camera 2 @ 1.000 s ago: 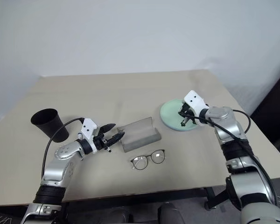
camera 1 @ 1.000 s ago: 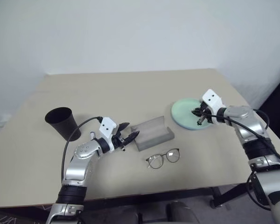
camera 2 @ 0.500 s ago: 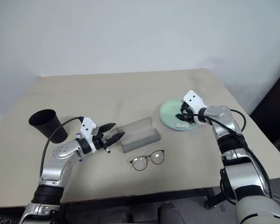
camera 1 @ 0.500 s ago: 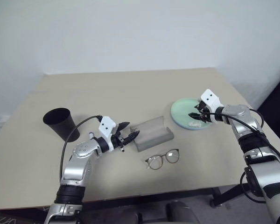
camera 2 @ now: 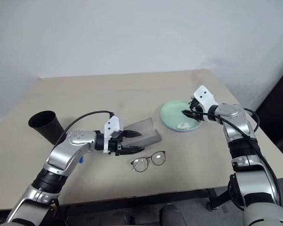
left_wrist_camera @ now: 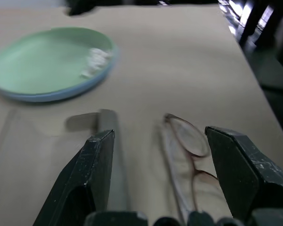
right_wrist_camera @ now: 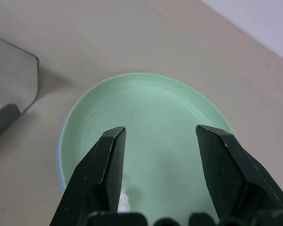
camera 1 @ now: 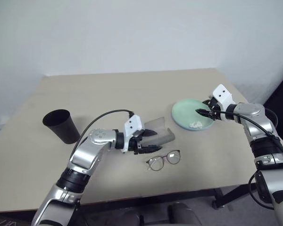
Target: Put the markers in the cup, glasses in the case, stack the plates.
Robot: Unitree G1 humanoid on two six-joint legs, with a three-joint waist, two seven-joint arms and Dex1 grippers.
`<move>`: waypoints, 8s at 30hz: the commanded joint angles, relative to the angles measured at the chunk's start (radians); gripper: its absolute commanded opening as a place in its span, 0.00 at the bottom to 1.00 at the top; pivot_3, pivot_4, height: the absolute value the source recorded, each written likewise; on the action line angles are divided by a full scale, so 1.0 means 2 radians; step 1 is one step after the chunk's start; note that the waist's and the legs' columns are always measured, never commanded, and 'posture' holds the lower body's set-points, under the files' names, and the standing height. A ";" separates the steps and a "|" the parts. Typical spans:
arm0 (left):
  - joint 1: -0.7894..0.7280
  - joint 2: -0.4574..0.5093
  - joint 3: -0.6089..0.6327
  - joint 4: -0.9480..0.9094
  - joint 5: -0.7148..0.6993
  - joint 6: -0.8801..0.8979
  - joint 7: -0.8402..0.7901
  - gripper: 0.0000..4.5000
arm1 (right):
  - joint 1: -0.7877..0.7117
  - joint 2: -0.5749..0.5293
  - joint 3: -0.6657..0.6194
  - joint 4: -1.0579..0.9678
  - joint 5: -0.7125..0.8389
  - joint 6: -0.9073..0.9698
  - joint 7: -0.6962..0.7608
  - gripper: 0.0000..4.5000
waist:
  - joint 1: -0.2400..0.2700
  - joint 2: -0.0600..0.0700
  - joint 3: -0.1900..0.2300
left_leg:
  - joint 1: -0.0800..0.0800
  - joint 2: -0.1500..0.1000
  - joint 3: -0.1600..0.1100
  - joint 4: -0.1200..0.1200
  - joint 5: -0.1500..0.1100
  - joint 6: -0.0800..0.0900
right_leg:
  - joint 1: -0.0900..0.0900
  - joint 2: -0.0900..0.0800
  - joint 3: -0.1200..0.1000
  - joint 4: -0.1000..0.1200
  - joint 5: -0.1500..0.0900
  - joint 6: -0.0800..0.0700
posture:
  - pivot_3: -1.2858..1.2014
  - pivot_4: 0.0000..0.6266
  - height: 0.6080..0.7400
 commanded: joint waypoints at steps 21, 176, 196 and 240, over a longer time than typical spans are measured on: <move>-0.150 -0.022 -0.129 0.148 0.113 -0.029 -0.147 0.72 | 0.132 0.028 -0.058 -0.194 0.038 0.083 -0.095 0.57 | 0.001 0.000 0.000 | -0.001 0.000 0.000 0.000 0.000 0.000 | 0.000 0.000 0.000 0.000 0.000 0.000 | 0.52 0.00 1.00; -0.316 -0.157 0.020 0.599 0.231 -0.197 -0.062 0.00 | 0.262 -0.070 -0.043 -0.365 0.206 0.100 0.081 0.58 | 0.005 -0.001 0.000 | -0.005 -0.002 -0.001 0.008 -0.002 0.003 | 0.001 0.000 0.000 0.000 0.001 0.004 | 0.52 0.00 1.00; -0.294 -0.134 0.074 0.475 0.188 -0.115 0.039 0.00 | 0.250 -0.067 -0.035 -0.356 0.201 0.097 0.083 0.58 | 0.004 -0.002 0.000 | 0.000 -0.001 -0.001 0.008 -0.002 0.003 | 0.004 0.000 0.000 0.000 0.001 0.004 | 0.52 0.00 1.00; -0.076 -0.334 0.251 -0.025 0.246 0.472 0.670 1.00 | 0.199 -0.071 -0.007 -0.302 0.183 0.083 0.132 0.58 | 0.005 -0.002 0.000 | 0.001 -0.001 -0.001 0.007 -0.003 0.002 | 0.004 -0.001 0.000 -0.001 0.001 0.004 | 0.52 0.00 1.00</move>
